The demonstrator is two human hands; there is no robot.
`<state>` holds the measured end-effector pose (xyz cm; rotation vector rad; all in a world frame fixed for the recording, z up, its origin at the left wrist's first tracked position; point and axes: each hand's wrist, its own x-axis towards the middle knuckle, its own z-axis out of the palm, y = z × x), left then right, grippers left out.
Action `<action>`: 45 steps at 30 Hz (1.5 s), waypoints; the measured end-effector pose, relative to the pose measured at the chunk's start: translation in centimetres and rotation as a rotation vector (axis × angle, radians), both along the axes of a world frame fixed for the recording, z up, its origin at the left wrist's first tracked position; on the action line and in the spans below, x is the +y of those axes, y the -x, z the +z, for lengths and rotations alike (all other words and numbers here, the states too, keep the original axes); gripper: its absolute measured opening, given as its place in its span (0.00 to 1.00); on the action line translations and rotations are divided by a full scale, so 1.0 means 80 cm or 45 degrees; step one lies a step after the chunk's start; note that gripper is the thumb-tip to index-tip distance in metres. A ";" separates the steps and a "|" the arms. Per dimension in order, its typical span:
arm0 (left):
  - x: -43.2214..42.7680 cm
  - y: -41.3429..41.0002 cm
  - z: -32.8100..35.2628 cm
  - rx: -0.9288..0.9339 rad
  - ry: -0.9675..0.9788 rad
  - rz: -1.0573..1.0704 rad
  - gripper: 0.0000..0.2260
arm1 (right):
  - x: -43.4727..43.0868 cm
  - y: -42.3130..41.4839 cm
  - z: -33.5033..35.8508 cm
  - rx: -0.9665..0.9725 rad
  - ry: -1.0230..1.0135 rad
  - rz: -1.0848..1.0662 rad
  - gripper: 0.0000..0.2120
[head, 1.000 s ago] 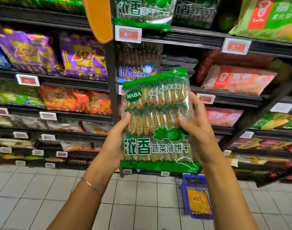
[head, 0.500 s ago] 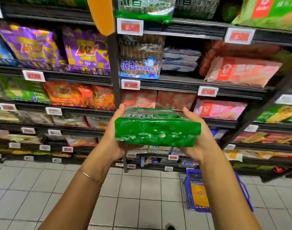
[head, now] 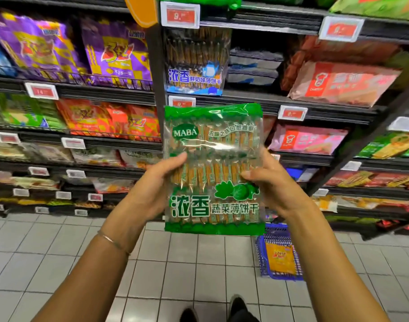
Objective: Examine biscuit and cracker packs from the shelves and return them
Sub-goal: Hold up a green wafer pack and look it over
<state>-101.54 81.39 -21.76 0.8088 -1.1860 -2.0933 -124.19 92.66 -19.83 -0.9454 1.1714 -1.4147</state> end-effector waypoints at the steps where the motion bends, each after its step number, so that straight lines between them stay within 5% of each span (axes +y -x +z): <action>1: 0.002 -0.003 -0.001 -0.003 0.018 -0.038 0.10 | 0.000 -0.004 -0.004 0.017 -0.001 -0.022 0.34; 9: 0.024 -0.027 -0.024 -0.046 0.120 0.064 0.14 | 0.018 -0.025 -0.036 -0.072 0.016 -0.012 0.28; 15: 0.042 -0.050 -0.046 -0.154 0.914 0.115 0.20 | 0.035 -0.034 -0.043 -0.220 0.085 -0.198 0.21; 20: 0.061 -0.066 -0.061 -0.354 1.147 0.059 0.26 | 0.044 -0.031 -0.033 0.575 0.242 -0.331 0.09; 31: 0.078 -0.070 -0.070 -0.283 0.911 -0.001 0.24 | 0.045 -0.029 -0.011 1.126 0.396 -0.212 0.05; 40: 0.073 -0.078 -0.085 -0.307 0.675 -0.087 0.26 | 0.029 -0.017 -0.021 0.890 0.136 -0.154 0.09; 42: 0.073 -0.073 -0.087 -0.242 0.595 -0.071 0.21 | 0.026 -0.020 -0.029 0.747 0.079 -0.230 0.03; 45: 0.073 -0.067 -0.088 -0.188 0.301 0.067 0.16 | 0.027 -0.022 -0.047 0.342 -0.118 -0.383 0.20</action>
